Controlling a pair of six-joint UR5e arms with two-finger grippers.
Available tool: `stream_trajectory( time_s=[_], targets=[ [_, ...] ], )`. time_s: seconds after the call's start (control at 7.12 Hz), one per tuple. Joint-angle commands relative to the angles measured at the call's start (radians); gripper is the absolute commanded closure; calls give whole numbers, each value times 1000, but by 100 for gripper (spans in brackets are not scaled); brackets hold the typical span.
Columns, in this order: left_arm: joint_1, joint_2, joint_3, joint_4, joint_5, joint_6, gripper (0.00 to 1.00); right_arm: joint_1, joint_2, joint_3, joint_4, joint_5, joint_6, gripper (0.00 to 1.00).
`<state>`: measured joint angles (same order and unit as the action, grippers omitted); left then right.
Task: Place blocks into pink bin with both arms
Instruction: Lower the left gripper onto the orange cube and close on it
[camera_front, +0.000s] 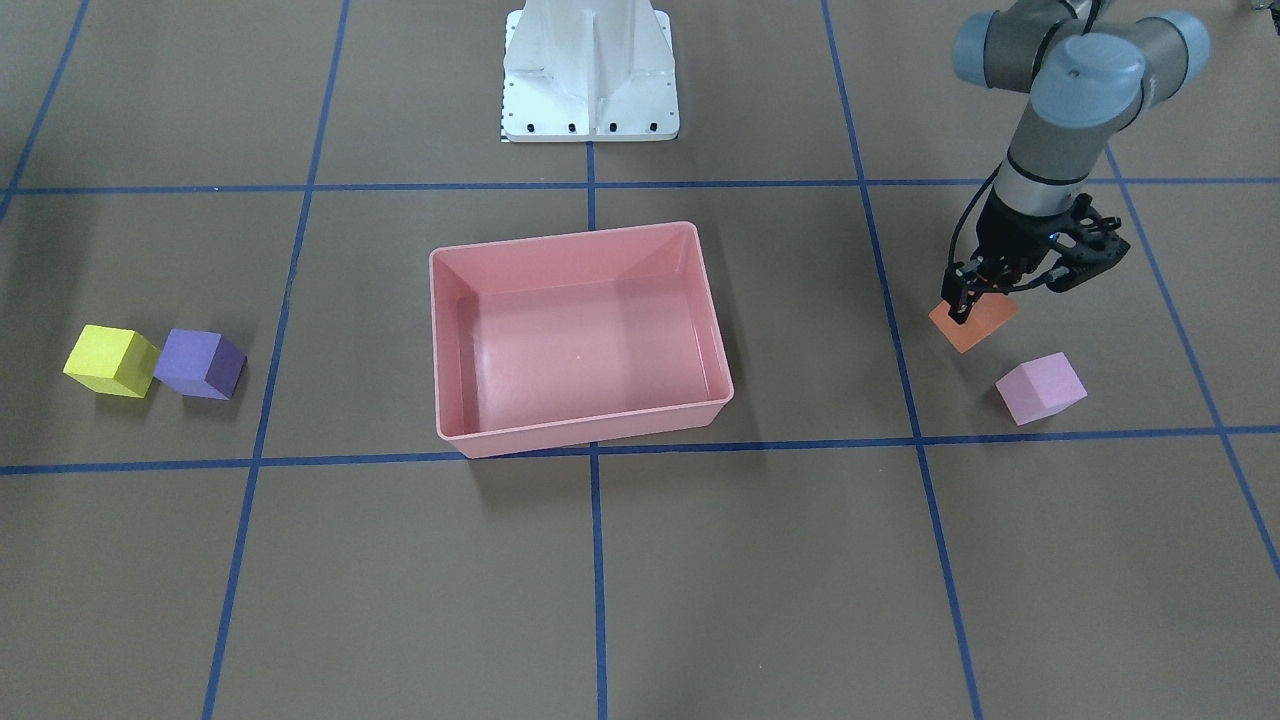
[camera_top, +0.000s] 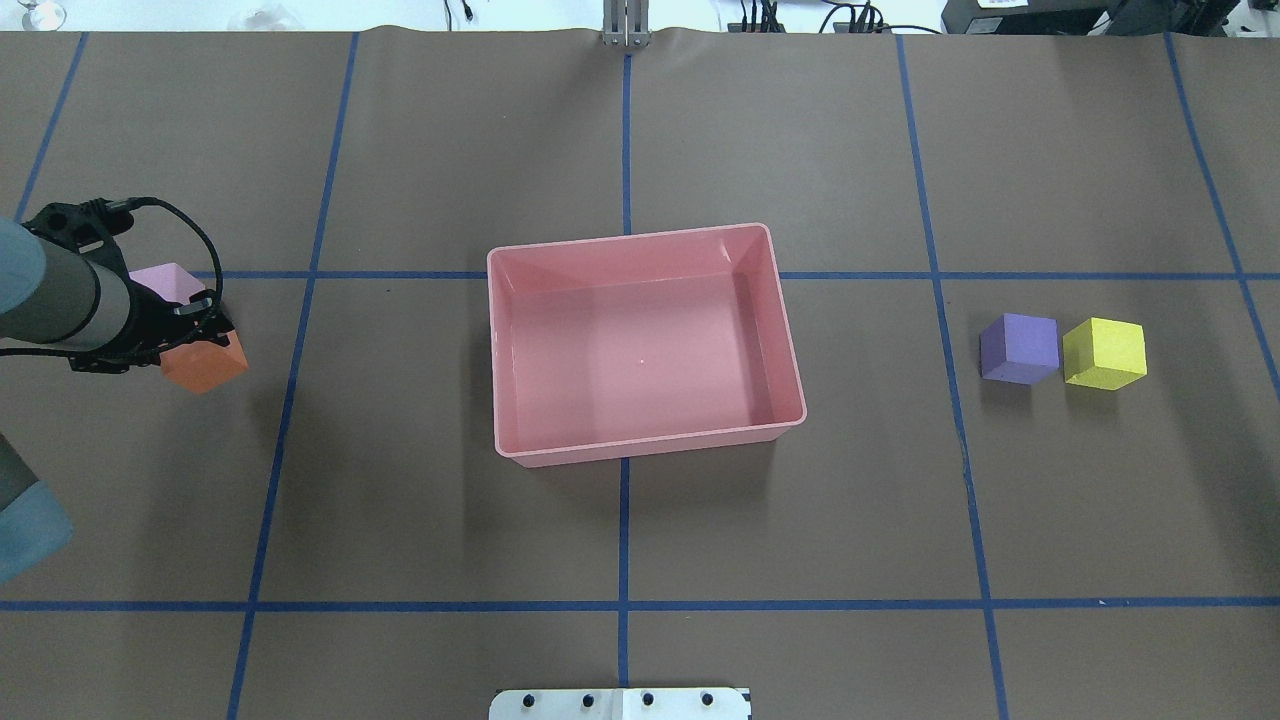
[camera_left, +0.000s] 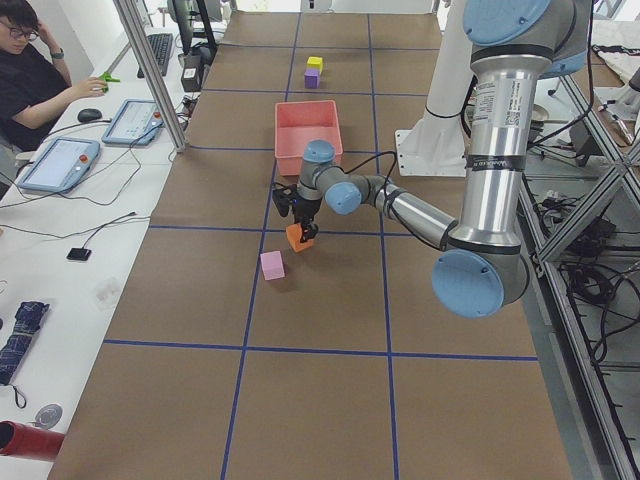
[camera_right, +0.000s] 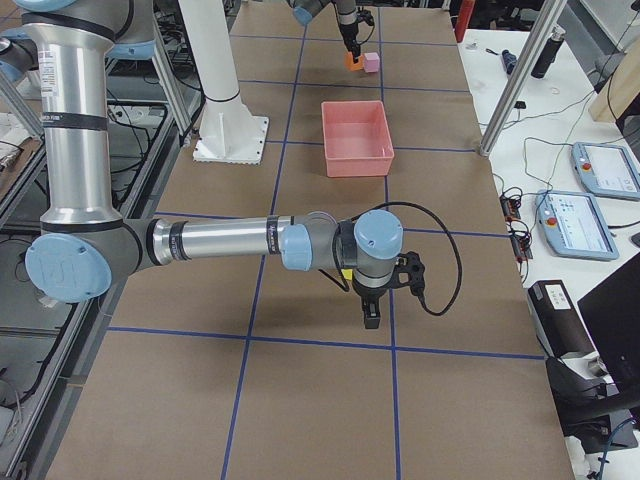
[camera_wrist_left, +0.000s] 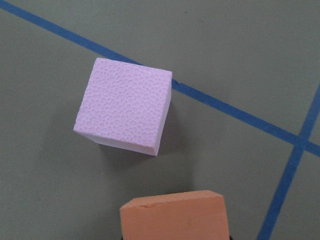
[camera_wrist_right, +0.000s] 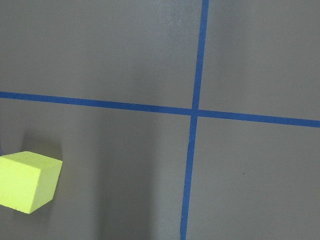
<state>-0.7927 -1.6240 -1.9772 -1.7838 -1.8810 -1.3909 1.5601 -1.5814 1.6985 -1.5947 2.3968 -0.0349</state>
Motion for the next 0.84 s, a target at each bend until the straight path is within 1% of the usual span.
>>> stream_trajectory(
  time_s=[0.0,0.14,0.28,0.42,0.56,0.7],
  targets=[
    [-22,-8,-84,78,-13,16,100,-3,0,32,-8,-10,1,0],
    [-25,-22,-83,78,-13,16,100,-5,4,45,-7,4,6,0],
    [-26,-46,-83,80,-13,16,100,-26,32,53,8,2,7,0],
    [-26,-86,-83,102,-13,13,100,-29,40,67,15,30,23,0],
    [-26,-152,-83,169,-15,9,100,-37,40,67,22,85,184,0],
    [-26,-225,-83,244,-15,4,100,-90,32,67,110,84,301,0]
  ],
)
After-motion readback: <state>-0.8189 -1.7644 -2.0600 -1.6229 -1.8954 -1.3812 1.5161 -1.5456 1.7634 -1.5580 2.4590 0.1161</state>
